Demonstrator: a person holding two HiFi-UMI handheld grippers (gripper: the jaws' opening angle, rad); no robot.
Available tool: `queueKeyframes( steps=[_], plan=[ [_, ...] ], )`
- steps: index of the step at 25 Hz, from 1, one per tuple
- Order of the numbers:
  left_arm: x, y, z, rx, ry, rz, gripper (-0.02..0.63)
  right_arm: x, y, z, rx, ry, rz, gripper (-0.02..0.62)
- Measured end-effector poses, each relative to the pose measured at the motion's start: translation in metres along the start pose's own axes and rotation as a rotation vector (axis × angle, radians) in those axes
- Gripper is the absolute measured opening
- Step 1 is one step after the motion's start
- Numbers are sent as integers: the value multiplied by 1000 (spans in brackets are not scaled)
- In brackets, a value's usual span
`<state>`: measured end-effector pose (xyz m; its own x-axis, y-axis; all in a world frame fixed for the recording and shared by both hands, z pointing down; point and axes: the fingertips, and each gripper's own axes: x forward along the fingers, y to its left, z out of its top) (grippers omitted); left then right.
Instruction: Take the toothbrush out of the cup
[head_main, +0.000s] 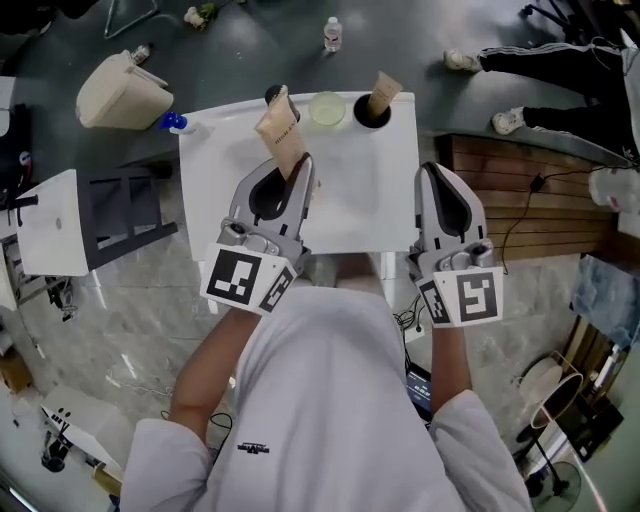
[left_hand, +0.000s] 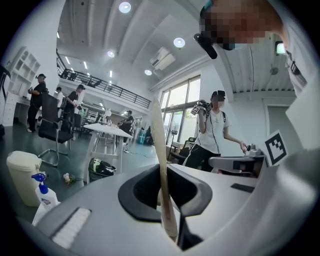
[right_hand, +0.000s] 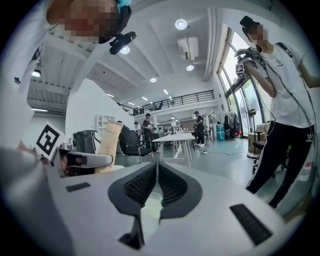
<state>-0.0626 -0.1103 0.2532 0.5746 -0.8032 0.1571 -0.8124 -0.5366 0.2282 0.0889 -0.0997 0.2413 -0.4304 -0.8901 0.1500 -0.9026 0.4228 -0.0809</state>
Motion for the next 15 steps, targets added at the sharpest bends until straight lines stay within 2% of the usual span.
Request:
queueKeyframes(
  steps=[5, 8, 15],
  plan=[
    [-6, -2, 7, 17, -14, 4, 21, -9, 7, 14, 8, -18, 8, 15],
    [-1, 2, 10, 35, -43, 33, 21, -11, 7, 19, 9, -28, 3, 15],
    [36, 17, -3, 51, -88, 85, 21, -5, -4, 2, 37, -21, -20, 15]
  ],
)
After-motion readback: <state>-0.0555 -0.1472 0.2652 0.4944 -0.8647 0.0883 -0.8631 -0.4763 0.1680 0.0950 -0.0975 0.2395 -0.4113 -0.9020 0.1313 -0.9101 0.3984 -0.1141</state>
